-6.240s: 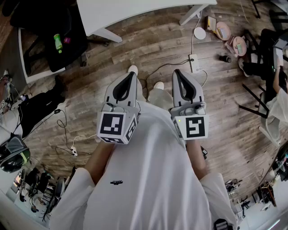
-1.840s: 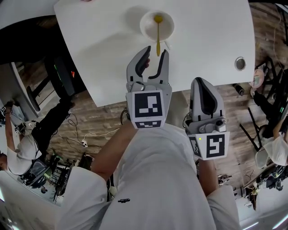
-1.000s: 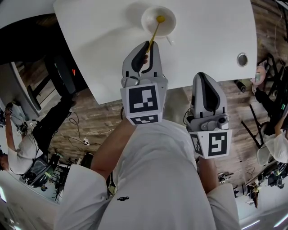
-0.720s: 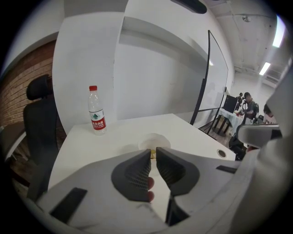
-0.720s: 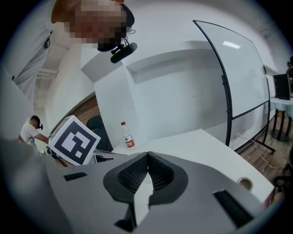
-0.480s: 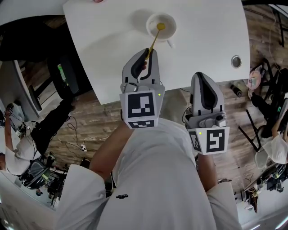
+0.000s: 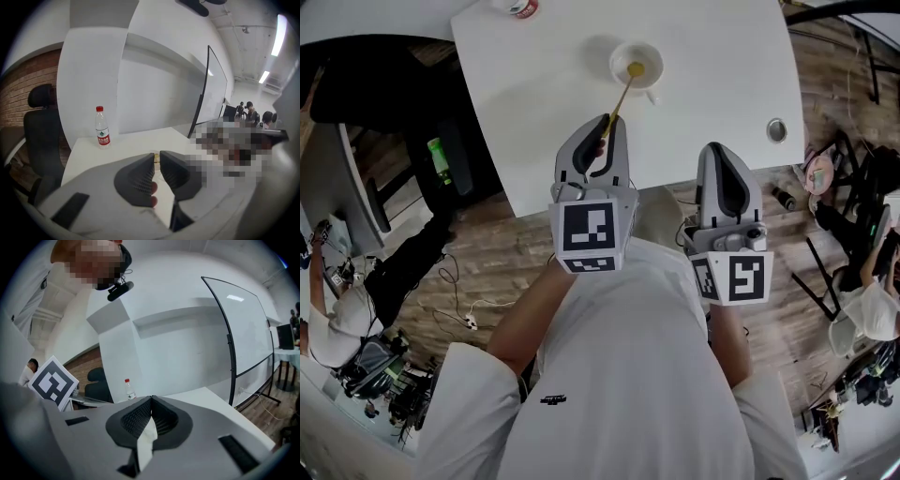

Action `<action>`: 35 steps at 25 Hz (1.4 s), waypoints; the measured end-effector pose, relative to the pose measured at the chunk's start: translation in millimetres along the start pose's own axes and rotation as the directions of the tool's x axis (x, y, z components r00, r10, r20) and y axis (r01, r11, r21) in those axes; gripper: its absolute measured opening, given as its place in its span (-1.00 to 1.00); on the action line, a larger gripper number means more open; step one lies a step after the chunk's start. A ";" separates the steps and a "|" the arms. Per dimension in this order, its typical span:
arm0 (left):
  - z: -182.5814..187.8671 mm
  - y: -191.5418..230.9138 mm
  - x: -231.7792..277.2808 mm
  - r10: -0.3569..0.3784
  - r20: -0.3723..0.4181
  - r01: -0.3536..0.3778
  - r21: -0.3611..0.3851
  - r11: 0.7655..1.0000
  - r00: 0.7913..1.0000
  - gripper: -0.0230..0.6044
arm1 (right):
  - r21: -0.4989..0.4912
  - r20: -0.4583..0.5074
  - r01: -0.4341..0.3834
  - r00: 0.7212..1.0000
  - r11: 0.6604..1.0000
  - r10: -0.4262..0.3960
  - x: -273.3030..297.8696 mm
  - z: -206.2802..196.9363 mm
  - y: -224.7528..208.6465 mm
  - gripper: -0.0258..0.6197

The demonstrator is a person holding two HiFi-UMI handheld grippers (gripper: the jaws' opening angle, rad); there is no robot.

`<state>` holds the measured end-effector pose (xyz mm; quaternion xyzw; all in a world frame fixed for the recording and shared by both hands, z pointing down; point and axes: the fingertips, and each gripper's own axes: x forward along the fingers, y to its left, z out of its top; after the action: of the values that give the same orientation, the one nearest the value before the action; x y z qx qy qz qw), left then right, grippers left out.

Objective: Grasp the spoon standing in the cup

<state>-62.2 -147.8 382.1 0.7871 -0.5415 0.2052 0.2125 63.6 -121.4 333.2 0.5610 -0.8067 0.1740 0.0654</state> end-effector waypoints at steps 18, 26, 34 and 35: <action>55.6 9.8 -73.9 -0.036 0.112 0.032 0.040 0.999 0.993 -0.79 | -0.094 0.068 0.003 0.998 0.996 0.004 -20.8 56.7 12.0 -0.91; 64.3 17.8 -101.4 -0.041 0.140 0.034 0.048 0.998 0.989 -0.79 | -0.111 0.102 0.022 0.995 0.994 -0.011 -35.4 78.0 20.4 -0.91; 64.5 17.4 -110.2 -0.047 0.137 0.040 0.053 0.998 0.989 -0.79 | -0.191 0.078 -0.016 0.996 0.982 0.031 -37.0 81.7 30.9 -0.91; 64.0 18.7 -110.8 -0.049 0.138 0.042 0.054 0.998 0.989 -0.78 | -0.203 0.071 -0.031 0.996 0.979 0.046 -35.9 80.7 35.1 -0.91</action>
<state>-110.3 -104.7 270.0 0.8169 -0.5314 0.1582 0.1588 51.3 -107.4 240.1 0.5419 -0.8328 0.0712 0.0879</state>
